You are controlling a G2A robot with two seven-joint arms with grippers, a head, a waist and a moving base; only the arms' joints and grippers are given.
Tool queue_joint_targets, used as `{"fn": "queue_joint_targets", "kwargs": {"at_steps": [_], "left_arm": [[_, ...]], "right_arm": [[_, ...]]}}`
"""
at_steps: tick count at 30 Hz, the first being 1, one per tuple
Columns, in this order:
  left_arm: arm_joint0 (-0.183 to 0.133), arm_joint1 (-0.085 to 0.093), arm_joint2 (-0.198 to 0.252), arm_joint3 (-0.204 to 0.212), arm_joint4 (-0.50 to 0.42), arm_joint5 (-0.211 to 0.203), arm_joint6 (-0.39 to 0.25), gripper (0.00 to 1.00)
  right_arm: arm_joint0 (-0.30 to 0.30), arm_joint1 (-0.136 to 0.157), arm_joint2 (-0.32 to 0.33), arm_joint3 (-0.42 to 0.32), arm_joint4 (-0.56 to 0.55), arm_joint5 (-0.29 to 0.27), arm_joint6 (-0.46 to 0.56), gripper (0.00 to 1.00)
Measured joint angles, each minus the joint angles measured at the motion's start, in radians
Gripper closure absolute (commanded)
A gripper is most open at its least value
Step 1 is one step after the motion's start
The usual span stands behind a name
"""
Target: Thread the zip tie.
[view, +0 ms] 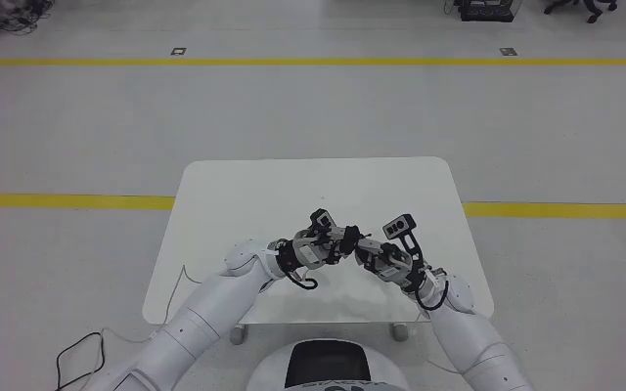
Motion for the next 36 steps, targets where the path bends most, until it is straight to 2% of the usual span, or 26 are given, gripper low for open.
{"fn": "queue_joint_targets", "kwargs": {"at_steps": [36], "left_arm": [[0.000,0.000,0.000,0.000,0.000,0.000,0.000,1.00]], "right_arm": [[0.012,0.005,-0.018,0.033,-0.027,0.012,-0.016,1.00]]}}
